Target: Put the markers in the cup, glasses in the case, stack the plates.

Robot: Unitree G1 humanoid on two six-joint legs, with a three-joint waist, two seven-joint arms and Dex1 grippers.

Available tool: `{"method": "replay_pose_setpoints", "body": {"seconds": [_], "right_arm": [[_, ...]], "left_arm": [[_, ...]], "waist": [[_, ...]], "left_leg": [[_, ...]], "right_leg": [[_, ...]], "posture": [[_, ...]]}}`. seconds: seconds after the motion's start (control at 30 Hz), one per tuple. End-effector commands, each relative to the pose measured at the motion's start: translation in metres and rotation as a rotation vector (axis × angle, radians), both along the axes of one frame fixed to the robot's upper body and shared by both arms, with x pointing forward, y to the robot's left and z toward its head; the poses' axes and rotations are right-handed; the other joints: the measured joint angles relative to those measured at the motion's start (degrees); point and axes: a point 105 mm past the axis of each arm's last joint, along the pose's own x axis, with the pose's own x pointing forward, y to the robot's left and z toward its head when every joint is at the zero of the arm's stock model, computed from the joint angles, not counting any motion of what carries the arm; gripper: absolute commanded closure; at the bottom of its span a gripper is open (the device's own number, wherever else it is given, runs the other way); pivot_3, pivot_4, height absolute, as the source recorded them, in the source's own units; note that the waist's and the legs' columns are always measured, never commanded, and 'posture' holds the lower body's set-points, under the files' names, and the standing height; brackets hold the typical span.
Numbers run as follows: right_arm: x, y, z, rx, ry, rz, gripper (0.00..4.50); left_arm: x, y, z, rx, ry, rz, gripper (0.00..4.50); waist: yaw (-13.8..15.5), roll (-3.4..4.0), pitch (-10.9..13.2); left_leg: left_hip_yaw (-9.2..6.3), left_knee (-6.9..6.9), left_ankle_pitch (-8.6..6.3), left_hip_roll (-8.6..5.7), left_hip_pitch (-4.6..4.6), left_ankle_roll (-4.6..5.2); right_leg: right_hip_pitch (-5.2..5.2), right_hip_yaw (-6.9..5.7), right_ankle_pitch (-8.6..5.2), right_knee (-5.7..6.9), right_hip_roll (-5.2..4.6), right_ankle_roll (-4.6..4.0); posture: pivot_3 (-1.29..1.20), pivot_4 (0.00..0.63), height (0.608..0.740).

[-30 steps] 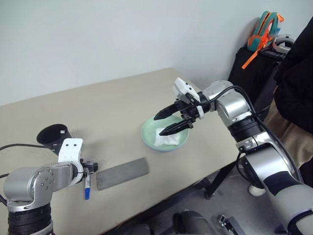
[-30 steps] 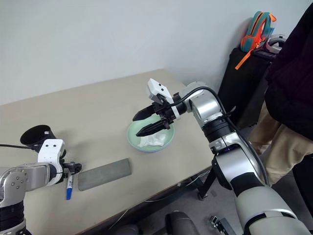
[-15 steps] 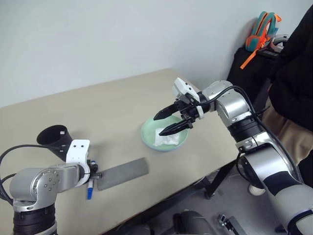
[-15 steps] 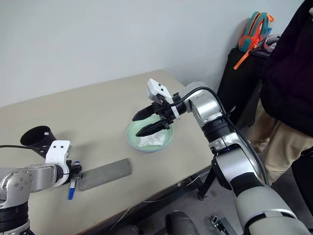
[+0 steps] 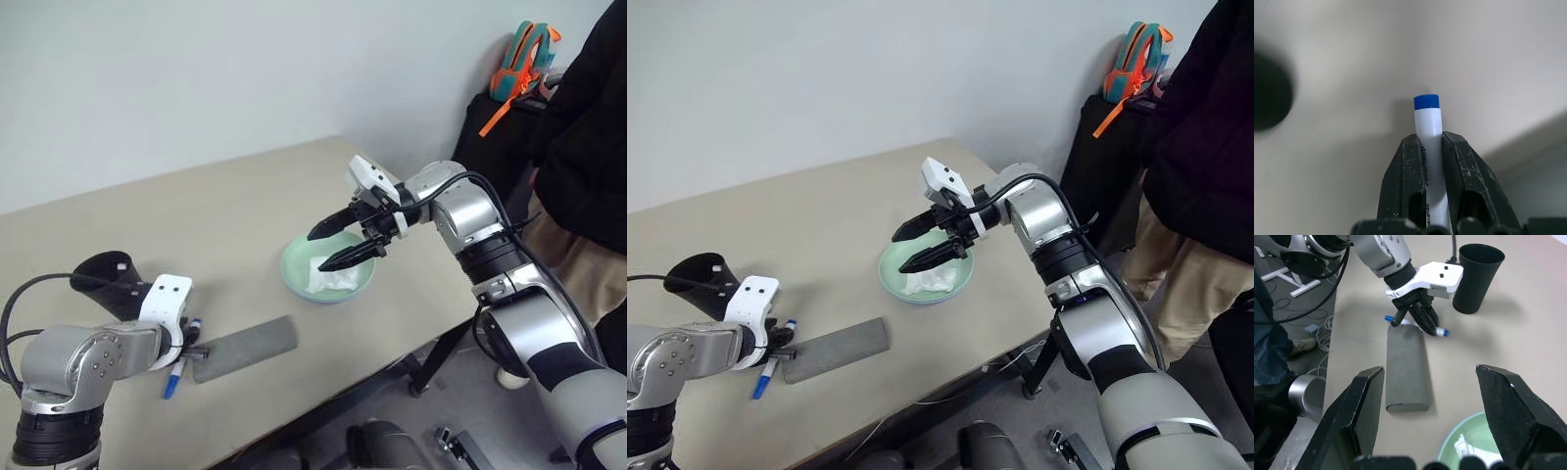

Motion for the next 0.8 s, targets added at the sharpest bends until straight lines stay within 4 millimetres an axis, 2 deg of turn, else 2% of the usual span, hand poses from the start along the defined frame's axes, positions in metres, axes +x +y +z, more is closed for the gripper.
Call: {"method": "replay_pose_setpoints", "body": {"seconds": [0.03, 0.1, 0.2, 0.33, 0.43, 0.5, 0.67, 0.8], "right_arm": [[0.000, 0.002, 0.018, 0.037, -0.055, 0.014, 1.25], [0.000, 0.002, 0.019, 0.039, -0.054, 0.016, 1.25], [-0.001, 0.002, 0.019, 0.041, -0.053, 0.018, 1.25], [-0.001, 0.003, 0.019, 0.043, -0.050, 0.019, 1.25], [-0.002, 0.003, 0.019, 0.046, -0.048, 0.019, 1.25], [-0.002, 0.003, 0.019, 0.046, -0.046, 0.019, 1.25], [-0.003, 0.003, 0.019, 0.047, -0.043, 0.022, 1.25], [-0.004, 0.003, 0.020, 0.048, -0.042, 0.023, 1.25]], "left_arm": [[0.018, -0.025, 0.047, -0.092, -0.276, -0.197, 4.38], [0.029, -0.025, 0.077, -0.117, -0.463, -0.241, 4.38], [0.042, -0.012, 0.113, -0.076, -0.704, -0.207, 4.38], [0.055, 0.011, 0.150, -0.030, -0.964, -0.073, 4.38], [0.058, 0.028, 0.169, 0.019, -1.114, 0.038, 4.38], [0.058, 0.039, 0.178, 0.070, -1.183, 0.093, 4.38], [0.056, 0.060, 0.185, 0.167, -1.270, 0.173, 4.38], [0.055, 0.072, 0.176, 0.180, -1.254, 0.211, 4.38]], "waist": [[0.08, 0.02, 0.01], [0.11, 0.03, 0.02], [0.13, 0.02, 0.01], [0.15, 0.02, 0.01], [0.12, 0.01, 0.00], [0.13, 0.00, 0.00], [0.18, 0.00, 0.00], [0.22, -0.01, -0.01]], "left_leg": [[0.01, -0.01, -0.02, -0.04, 0.00, 0.04], [0.04, -0.01, -0.05, -0.07, -0.02, 0.09], [0.07, 0.01, -0.09, -0.08, -0.05, 0.15], [0.07, 0.02, -0.09, -0.08, -0.04, 0.16], [0.09, 0.04, -0.09, -0.08, -0.03, 0.17], [0.09, 0.04, -0.10, -0.07, -0.03, 0.18], [0.09, 0.03, -0.14, -0.06, -0.05, 0.26], [0.16, 0.07, -0.20, -0.06, -0.05, 0.36]], "right_leg": [[-0.01, 0.00, 0.00, -0.01, -0.02, 0.00], [-0.02, 0.00, -0.01, -0.04, -0.06, -0.01], [-0.02, 0.02, -0.01, -0.08, -0.06, -0.01], [0.00, 0.04, 0.00, -0.07, -0.06, 0.00], [0.02, 0.08, 0.01, -0.05, -0.06, 0.02], [0.02, 0.13, 0.02, -0.05, -0.07, 0.02], [0.01, 0.11, 0.02, -0.06, -0.08, 0.03], [0.01, 0.08, 0.02, -0.06, -0.10, 0.03]], "posture": [[0.00, 0.000, 0.738], [0.00, 0.000, 0.738], [0.00, 0.000, 0.738], [0.00, 0.000, 0.738], [0.00, 0.000, 0.738], [0.00, 0.000, 0.738], [0.00, 0.000, 0.738], [0.00, 0.000, 0.738]]}}
